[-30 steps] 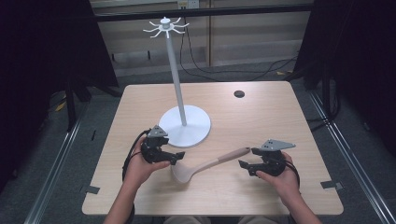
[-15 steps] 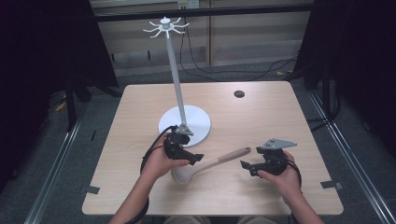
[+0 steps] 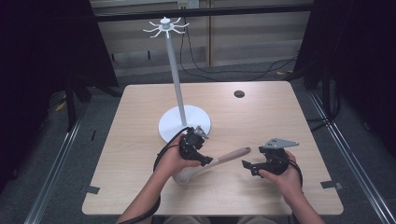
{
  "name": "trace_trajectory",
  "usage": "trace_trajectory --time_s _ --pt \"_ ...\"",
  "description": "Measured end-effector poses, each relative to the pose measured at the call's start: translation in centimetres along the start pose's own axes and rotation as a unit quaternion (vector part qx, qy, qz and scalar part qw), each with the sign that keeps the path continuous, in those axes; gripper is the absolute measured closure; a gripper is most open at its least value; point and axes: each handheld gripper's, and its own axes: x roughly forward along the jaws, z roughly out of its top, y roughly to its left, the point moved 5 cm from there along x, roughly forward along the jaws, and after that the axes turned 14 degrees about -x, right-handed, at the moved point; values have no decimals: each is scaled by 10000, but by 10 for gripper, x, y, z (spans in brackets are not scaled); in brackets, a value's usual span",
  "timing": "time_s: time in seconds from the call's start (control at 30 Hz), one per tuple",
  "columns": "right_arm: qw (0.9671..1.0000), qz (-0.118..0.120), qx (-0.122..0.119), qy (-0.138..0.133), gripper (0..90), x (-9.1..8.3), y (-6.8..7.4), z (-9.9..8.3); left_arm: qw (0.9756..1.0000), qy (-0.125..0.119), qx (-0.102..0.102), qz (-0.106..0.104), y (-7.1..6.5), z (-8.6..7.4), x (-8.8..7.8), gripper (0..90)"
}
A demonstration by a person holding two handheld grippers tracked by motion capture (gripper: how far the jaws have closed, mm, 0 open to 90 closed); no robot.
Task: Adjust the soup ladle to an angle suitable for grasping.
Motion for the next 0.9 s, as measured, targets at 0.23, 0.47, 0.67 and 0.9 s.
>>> trace_trajectory --time_s 0.23,0.47,0.67,0.9 --pt "10000 32 27 -8 79 0 0 0 10000 -59 -57 -18 -7 5 6 378" --pt "10000 32 19 7 79 0 -1 -1 9995 237 219 -15 -10 6 12 443" --pt "10000 8 46 0 79 -1 -3 -1 9993 329 199 -34 -14 9 18 475" --pt "10000 1 53 6 81 -1 -3 0 9975 567 420 -31 -20 10 28 498"
